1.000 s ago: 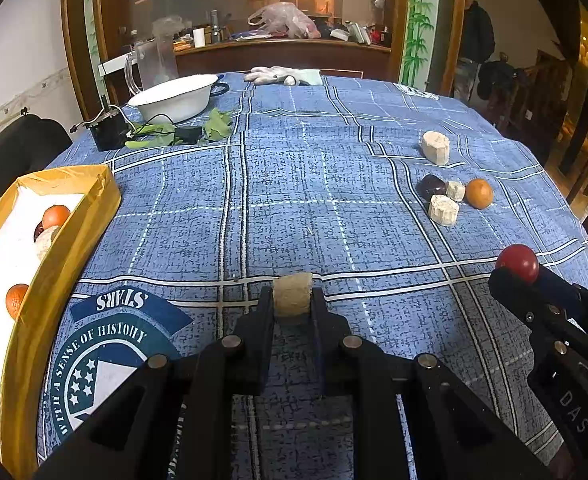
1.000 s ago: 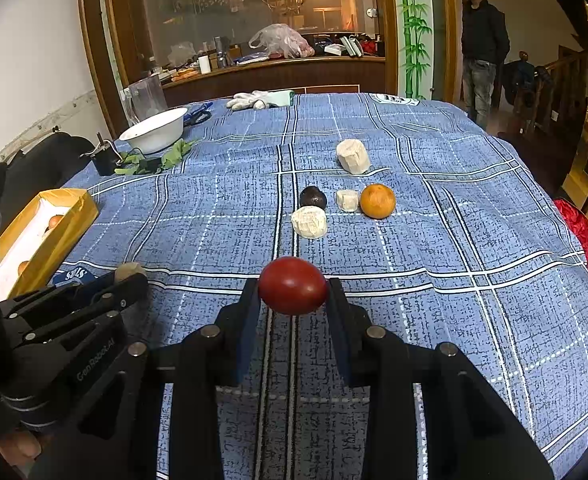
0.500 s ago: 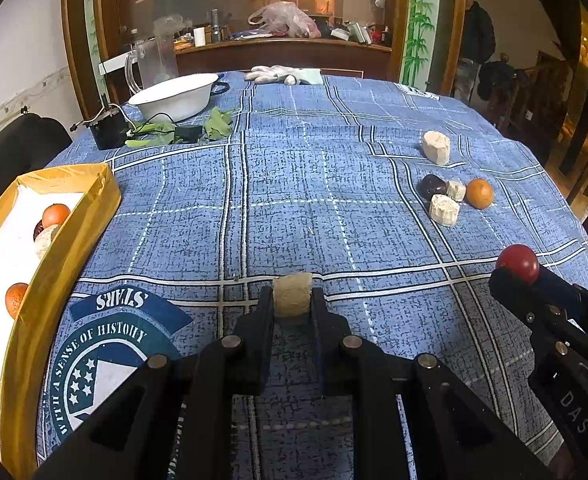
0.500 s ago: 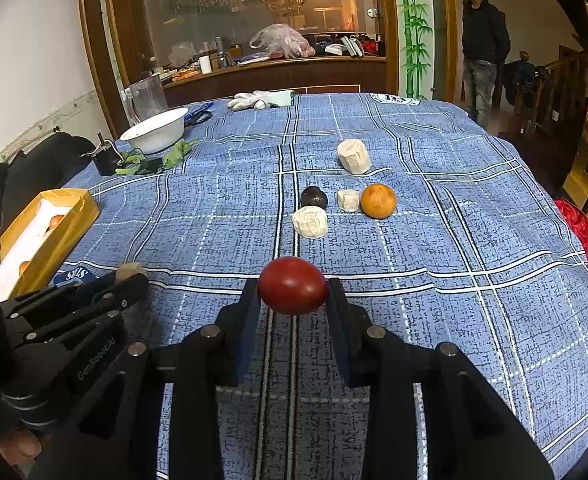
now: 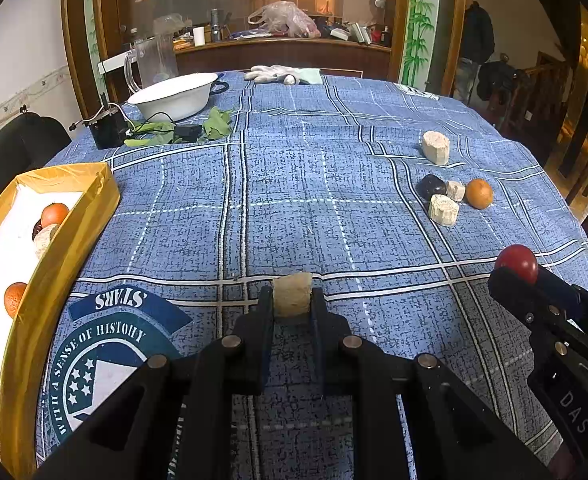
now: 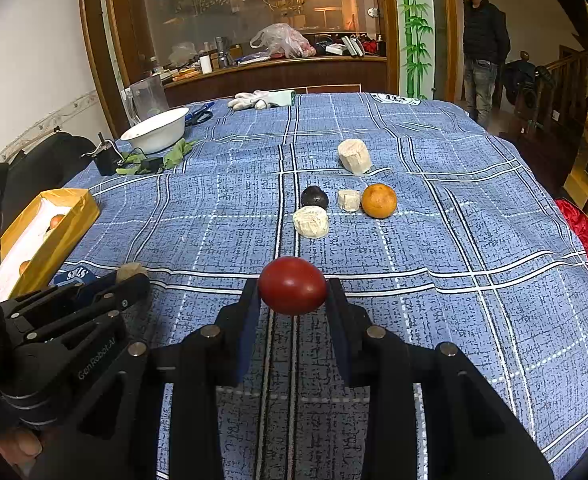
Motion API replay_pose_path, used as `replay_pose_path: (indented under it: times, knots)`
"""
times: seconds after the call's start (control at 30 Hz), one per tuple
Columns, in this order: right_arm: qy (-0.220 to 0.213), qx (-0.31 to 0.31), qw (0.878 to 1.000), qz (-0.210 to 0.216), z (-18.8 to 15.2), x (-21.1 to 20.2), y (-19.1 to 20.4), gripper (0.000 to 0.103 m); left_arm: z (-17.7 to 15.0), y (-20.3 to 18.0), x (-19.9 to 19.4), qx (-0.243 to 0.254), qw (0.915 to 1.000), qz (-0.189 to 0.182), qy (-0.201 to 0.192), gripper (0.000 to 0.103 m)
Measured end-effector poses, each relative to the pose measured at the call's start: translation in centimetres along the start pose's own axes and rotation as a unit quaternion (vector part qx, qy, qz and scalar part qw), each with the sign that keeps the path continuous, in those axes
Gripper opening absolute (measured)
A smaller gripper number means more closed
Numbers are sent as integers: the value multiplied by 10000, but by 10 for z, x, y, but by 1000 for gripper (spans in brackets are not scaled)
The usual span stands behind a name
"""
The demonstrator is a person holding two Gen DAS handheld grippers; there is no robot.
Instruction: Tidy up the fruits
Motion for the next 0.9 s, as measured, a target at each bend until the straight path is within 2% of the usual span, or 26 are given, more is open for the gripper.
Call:
replay_pose_path:
  times: [0.53,0.9]
  knots:
    - [-92,8,9999,76,2,-4,2,35,0,0,-3,-12,10000,16,-69,16]
    - [-205,-109,9997,97,9,-11,8,35,9,17,-25,-125,9992,237,-282,15]
Point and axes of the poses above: each gripper's, at about its wrist camera, not at the fingertips, and x roughly the way its jaws point, y to its left, z to its top, the point moved 9 cm from there along x, roughly the way its jaws point
